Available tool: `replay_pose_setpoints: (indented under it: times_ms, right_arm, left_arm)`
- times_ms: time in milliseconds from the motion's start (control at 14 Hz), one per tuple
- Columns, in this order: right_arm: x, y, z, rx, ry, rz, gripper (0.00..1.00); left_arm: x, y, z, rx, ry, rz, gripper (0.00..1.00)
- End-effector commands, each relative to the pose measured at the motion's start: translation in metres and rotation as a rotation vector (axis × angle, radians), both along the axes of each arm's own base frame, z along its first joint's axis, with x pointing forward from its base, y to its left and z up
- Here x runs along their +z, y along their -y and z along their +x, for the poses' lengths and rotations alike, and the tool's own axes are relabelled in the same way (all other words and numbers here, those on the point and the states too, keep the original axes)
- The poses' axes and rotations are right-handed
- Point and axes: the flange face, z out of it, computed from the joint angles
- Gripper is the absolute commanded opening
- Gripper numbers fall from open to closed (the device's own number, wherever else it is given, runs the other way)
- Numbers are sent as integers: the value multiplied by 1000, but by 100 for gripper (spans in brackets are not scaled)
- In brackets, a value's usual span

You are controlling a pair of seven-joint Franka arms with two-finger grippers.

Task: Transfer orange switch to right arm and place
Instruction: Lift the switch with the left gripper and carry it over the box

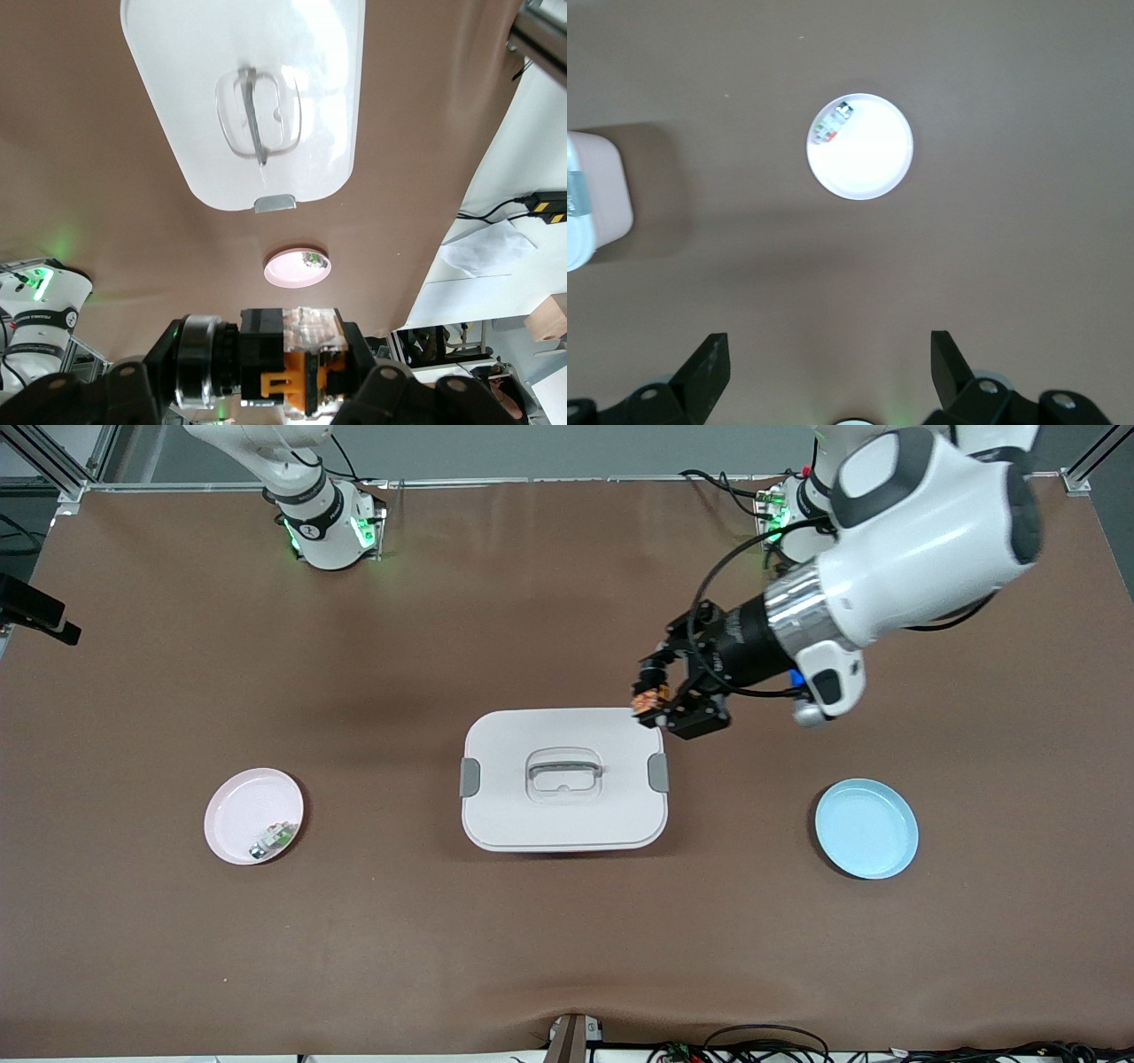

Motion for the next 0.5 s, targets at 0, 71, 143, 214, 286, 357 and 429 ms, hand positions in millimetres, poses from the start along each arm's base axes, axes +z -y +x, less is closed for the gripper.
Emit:
replay_pose_setpoints:
  times_ms: [0,71,143,214,286,357,429]
  right_arm:
    - [3,-5,4,6,12,66,100]
    - [1,-7,5,8,12,86,100]
    - [1,-11,6,15,14,110,100]
    - [-2,-14,6,39,14,153,100]
    - [-6,-20,7,62,15,203,100]
    - [-9,-25,9,70,17,227,100]
    - [-18,-34,14,77,14,264,100]
  left_arm:
    - [-12,43,-12,30,6,16,19]
    - [-19,61,-20,37,-6,17,19]
    - [-27,80,-27,41,-15,8,19]
    - [-35,96,-32,50,-14,-8,20]
    - [-43,112,-38,50,-9,-24,21]
    - [-51,129,-46,54,-6,-38,21]
    - [-57,143,-52,58,9,-39,21]
